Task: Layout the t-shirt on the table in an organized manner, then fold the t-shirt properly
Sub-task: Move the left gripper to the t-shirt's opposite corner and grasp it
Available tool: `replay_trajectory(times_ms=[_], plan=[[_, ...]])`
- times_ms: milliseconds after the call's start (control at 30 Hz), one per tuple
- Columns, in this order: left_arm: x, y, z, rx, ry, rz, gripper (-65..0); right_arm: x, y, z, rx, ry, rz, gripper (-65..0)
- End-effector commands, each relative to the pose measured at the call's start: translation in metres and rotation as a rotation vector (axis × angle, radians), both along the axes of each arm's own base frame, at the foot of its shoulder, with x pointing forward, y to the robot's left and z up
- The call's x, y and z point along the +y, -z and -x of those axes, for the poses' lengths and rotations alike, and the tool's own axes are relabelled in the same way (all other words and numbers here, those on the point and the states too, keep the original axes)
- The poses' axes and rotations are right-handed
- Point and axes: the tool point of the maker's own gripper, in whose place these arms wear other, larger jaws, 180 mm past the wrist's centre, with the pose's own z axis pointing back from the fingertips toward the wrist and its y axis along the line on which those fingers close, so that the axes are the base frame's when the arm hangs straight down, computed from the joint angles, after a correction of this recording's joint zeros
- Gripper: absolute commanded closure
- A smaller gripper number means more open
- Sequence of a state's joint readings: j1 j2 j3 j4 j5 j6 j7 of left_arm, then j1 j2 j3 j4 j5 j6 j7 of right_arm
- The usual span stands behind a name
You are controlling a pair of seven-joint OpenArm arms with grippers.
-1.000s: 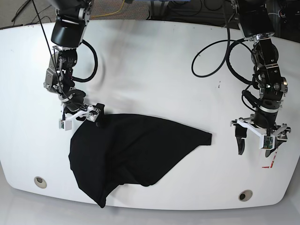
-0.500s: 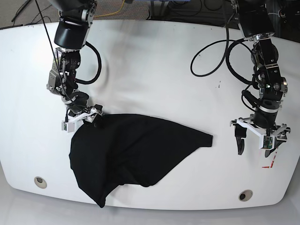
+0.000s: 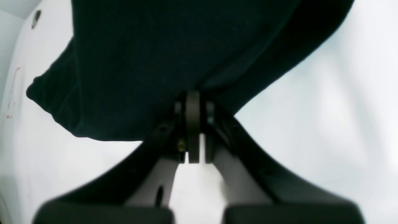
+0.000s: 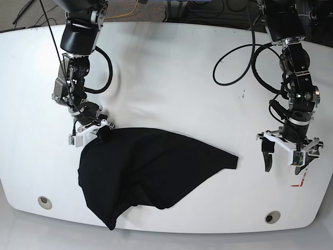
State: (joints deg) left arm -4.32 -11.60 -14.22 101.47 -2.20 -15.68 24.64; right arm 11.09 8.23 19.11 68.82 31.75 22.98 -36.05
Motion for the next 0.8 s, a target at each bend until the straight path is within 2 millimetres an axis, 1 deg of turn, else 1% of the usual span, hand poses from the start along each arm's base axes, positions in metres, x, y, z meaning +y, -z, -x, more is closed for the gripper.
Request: replay_trajectory(times_ms=[0, 233, 333, 433, 567, 633, 767], plan=[[0.005, -0.017, -0.002, -0.053, 0.001, -0.02, -48.0, -0.004, -0.017, -0.01, -0.061, 0.006, 0.0, 0.0], [0.005, -0.015, 0.0, -0.047, 0.001, -0.02, -48.1, -0.003, -0.015, -0.006, -0.054, 0.002, -0.004, 0.0], [0.006, -0.014, 0.0, -0.045, -0.002, -0.02, -48.3, -0.001, -0.015, 0.001, -0.042, -0.014, 0.008, 0.0], [0.007, -0.014, 0.0, -0.042, -0.004, -0.018, -48.4, 0.0, -0.021, 0.007, -0.053, -0.029, 0.026, 0.0], [0.007, -0.01, 0.001, -0.031, -0.006, -0.016, -48.8, 0.001, -0.023, 0.017, -0.05, -0.046, 0.046, 0.0], [0.008, 0.004, 0.004, 0.01, -0.007, -0.008, -51.9, 0.002, -0.024, 0.022, -0.05, -0.052, 0.056, 0.0], [0.01, 0.014, 0.005, 0.049, -0.016, -0.005, -59.7, 0.002, -0.024, 0.026, -0.05, -0.054, 0.062, 0.0]])
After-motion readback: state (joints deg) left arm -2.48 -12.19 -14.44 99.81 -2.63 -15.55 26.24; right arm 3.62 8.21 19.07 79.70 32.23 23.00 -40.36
